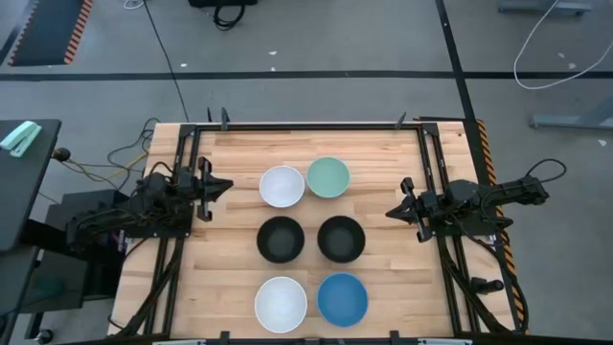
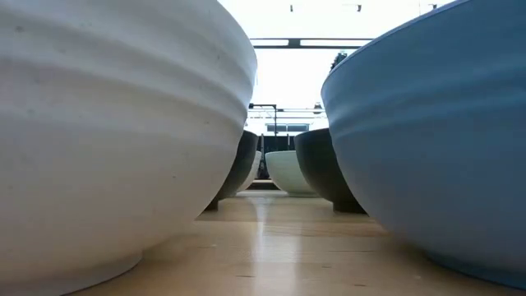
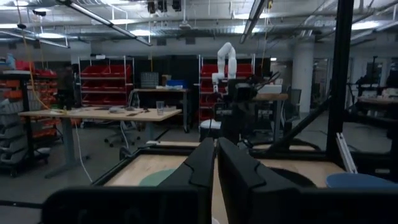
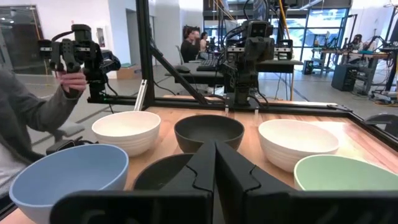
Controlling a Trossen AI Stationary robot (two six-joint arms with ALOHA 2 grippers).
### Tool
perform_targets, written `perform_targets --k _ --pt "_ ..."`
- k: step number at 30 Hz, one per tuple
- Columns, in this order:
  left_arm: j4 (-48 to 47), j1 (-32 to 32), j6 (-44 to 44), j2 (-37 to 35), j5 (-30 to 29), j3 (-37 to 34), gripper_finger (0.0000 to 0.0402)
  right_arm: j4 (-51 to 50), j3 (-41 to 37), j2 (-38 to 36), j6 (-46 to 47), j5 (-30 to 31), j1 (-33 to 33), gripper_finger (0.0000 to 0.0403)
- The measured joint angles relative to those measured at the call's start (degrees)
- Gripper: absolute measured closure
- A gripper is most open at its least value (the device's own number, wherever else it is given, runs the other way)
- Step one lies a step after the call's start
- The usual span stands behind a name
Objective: Nest bowls inside each other
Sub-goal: Stack the light green bowl on top of the top white bowl
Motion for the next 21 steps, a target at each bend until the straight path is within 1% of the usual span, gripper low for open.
perform_targets --k 5,9,14,16,18,19,21 --pt "2.0 0.0 -5.0 0.0 0.0 0.0 0.0366 0.1 0.0 0.0 -0.1 0.0 0.0 0.0385" --pt "2.6 0.0 -5.2 0.0 0.0 0.0 0.0369 2.0 0.0 0.0 -1.4 0.0 0.0 0.0385" --pt "2.4 0.0 -7.4 0.0 0.0 0.0 0.0376 4.5 0.0 0.0 0.2 0.6 -0.1 0.0385" --pt "2.2 0.0 -8.6 0.0 0.0 0.0 0.0375 7.8 0.0 0.0 2.7 2.7 -0.1 0.0385" --pt "1.2 -0.1 -8.7 0.0 0.1 0.0 0.0372 11.2 0.0 0.0 7.1 6.9 -0.1 0.0385" --pt "0.7 -0.3 -8.7 0.0 0.0 0.0 0.0369 11.6 0.3 0.0 9.2 9.2 -0.2 0.0385" --pt "-0.2 -0.5 -9.3 0.1 0.0 0.0 0.0362 9.5 2.0 0.2 11.8 11.5 -0.4 0.0385"
